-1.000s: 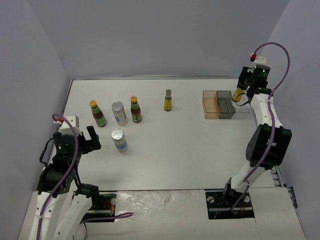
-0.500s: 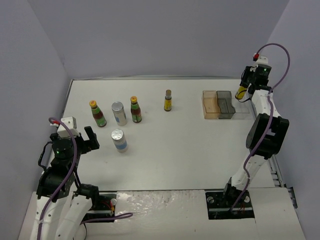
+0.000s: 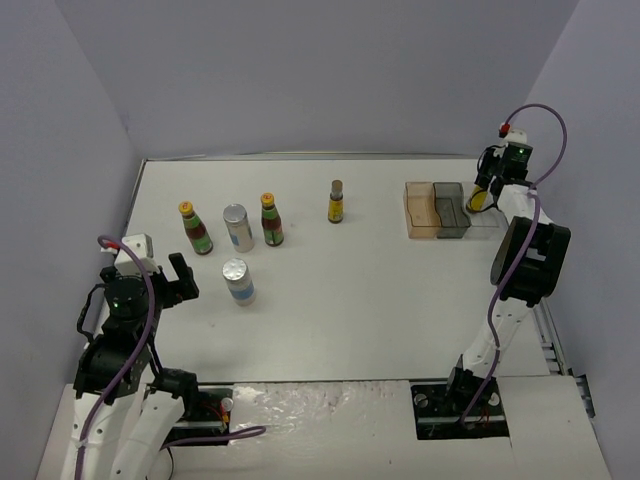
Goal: Organize the condiment bottles
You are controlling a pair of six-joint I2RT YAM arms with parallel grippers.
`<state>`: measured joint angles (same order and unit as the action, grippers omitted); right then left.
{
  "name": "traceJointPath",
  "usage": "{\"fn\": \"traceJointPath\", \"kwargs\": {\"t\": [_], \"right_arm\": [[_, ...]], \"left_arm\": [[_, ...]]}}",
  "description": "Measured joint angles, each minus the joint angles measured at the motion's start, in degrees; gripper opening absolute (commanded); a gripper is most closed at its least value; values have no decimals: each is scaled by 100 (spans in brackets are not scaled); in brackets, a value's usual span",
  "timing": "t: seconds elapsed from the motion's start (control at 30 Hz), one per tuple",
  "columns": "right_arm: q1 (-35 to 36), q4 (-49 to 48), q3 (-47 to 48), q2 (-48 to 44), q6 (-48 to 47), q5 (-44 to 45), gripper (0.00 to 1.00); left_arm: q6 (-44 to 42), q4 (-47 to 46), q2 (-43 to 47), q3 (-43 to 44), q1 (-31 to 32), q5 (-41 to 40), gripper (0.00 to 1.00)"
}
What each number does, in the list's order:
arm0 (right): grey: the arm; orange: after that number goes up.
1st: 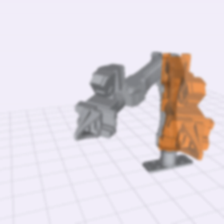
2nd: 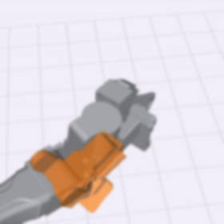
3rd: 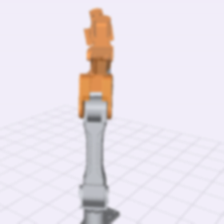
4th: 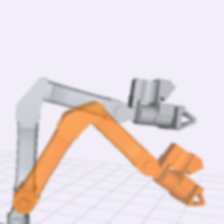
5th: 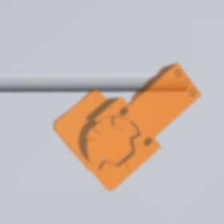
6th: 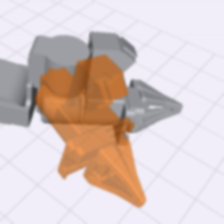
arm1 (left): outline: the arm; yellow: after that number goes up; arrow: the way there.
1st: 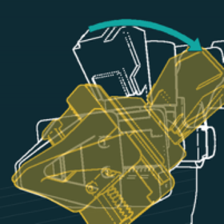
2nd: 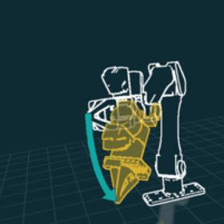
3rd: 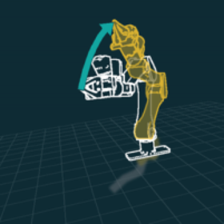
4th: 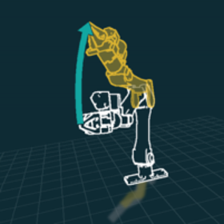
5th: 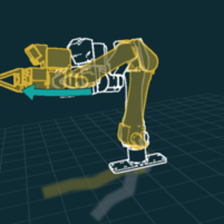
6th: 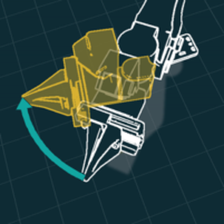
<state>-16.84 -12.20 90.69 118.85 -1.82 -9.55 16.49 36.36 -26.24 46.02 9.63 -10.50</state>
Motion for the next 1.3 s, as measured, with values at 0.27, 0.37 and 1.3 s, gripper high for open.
{"fn": "traceJointPath", "kwargs": {"t": [0.27,0.37,1.3], "right_arm": [[-2,-226,-19,0,-2,29,44],[-2,-241,-19,0,13,16,54],[2500,260,-320,-2051,-180,-664,96]], "left_arm": [[0,-46,0,-44,0,18,97],[0,-47,-4,-62,0,20,97],[0,-46,-7,-64,0,15,97]]}}
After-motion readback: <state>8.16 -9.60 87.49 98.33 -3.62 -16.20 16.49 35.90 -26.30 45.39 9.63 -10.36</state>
